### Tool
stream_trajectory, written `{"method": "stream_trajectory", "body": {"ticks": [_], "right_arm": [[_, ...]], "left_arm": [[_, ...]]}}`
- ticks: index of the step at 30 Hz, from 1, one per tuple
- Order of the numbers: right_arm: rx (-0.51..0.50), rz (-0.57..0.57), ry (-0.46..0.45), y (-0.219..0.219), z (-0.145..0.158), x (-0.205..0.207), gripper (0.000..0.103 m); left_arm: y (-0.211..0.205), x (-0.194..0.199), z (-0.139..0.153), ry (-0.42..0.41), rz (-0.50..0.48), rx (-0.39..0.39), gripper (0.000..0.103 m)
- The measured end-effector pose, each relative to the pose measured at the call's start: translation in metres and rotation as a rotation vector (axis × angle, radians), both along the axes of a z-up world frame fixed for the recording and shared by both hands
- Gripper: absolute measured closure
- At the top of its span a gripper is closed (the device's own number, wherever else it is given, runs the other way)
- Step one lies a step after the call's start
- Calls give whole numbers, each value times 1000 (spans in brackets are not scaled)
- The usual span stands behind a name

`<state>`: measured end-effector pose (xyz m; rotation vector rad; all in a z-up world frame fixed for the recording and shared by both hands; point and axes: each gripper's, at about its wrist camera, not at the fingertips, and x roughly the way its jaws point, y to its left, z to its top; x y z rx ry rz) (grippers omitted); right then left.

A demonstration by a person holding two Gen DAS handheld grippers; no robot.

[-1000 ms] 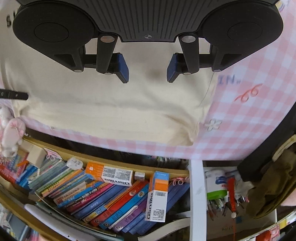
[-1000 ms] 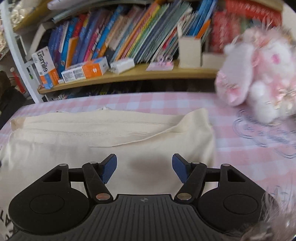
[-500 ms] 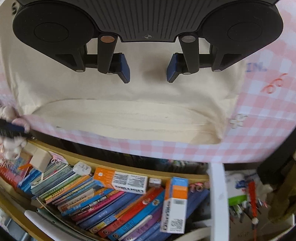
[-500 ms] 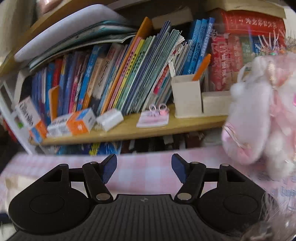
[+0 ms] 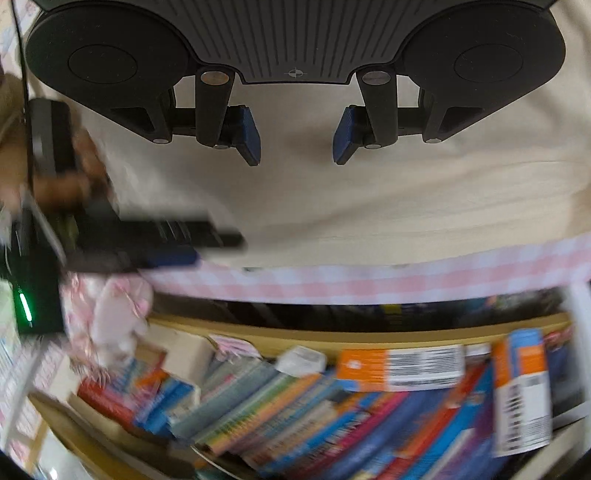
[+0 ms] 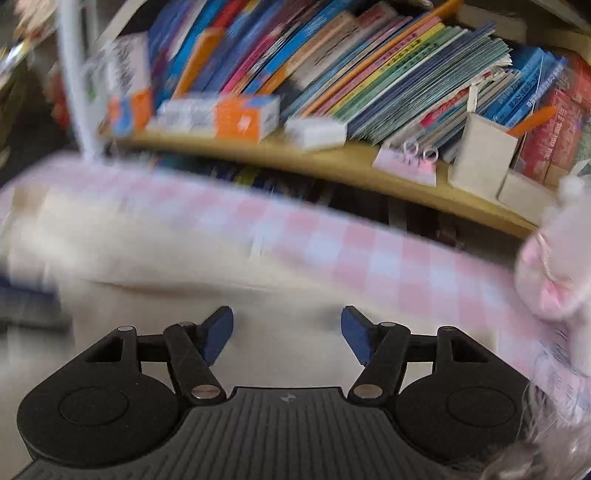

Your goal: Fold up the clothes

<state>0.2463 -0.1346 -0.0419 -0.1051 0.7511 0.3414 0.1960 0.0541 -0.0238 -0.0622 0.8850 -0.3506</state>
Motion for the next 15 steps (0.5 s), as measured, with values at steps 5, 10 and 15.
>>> {"method": "stream_trajectory", "body": {"ticks": [5, 10, 15], "right_arm": [[150, -106, 59, -15, 5, 36, 40], [67, -106, -3, -30, 7, 21, 40], [67, -186, -1, -68, 2, 9, 40]], "left_arm": [[0, 32, -8, 15, 13, 4, 62], [76, 57, -4, 10, 170, -71, 62], [153, 47, 10, -29, 428, -7, 62]]}}
